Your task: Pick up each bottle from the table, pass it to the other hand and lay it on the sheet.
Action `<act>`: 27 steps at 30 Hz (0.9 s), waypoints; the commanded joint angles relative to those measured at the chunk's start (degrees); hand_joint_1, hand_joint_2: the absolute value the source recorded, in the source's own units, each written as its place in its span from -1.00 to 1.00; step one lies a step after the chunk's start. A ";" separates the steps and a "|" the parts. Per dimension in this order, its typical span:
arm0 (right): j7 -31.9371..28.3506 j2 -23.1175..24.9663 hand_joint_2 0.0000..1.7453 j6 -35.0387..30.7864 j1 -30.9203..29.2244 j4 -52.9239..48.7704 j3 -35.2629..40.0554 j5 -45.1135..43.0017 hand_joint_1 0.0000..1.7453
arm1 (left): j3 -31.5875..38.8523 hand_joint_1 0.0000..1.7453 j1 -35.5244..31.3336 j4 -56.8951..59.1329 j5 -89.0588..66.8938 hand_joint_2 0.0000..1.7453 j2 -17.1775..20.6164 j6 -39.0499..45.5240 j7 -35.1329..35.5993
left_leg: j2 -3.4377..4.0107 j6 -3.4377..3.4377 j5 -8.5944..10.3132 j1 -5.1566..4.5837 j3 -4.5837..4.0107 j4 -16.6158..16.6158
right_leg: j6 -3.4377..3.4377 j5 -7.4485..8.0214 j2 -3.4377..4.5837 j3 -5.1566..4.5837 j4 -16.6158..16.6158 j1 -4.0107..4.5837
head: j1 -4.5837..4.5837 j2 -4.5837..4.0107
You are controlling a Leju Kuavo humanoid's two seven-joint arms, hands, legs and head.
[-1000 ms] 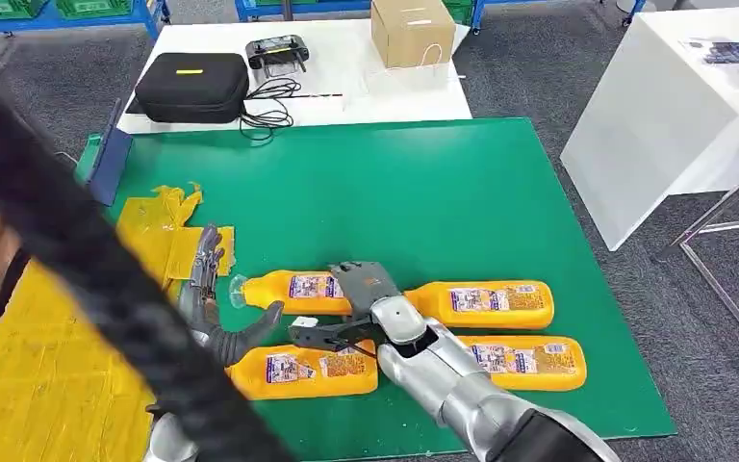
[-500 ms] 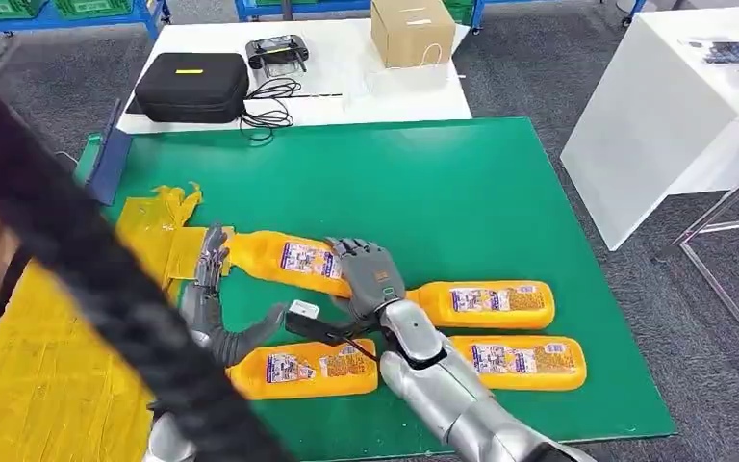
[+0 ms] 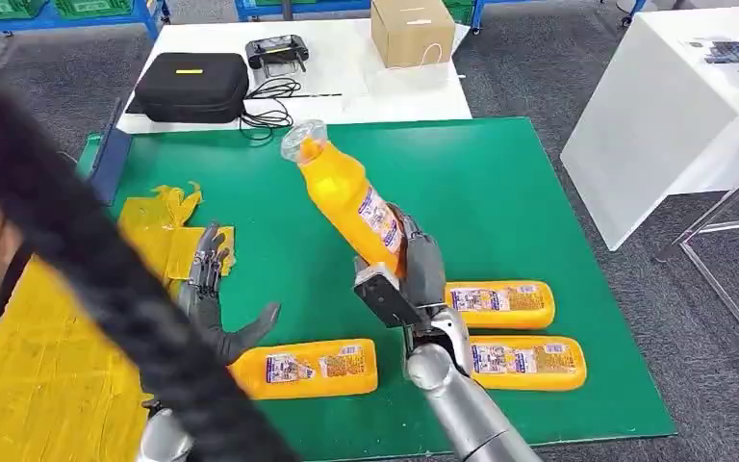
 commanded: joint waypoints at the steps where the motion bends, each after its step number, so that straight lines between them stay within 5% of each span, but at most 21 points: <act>1: -2.72 0.51 1.00 6.83 1.30 -3.19 -1.00 -6.58 1.00 | -1.07 -1.00 -2.61 0.97 6.09 1.00 2.47 -4.54 1.17 | -0.06 0.00 -0.08 0.05 0.13 0.02 | -0.04 -0.09 -0.13 0.18 -0.02 0.06 | 0.02 0.00; 8: -8.44 -1.73 1.00 15.15 0.89 -0.24 7.35 -8.49 1.00 | -3.20 -1.00 -5.62 3.04 13.71 1.00 3.76 -12.16 2.61 | -0.04 -0.01 -0.05 0.04 0.14 -0.02 | -0.03 -0.06 -0.09 0.18 -0.05 0.05 | 0.02 0.00; 27: -9.41 -2.46 1.00 15.23 -0.27 2.99 11.09 -4.44 1.00 | -4.11 -1.00 -6.64 3.58 19.97 1.00 3.84 -17.93 2.79 | -0.02 0.01 -0.06 0.01 0.18 -0.03 | -0.03 -0.06 -0.08 0.23 -0.07 0.03 | 0.02 0.00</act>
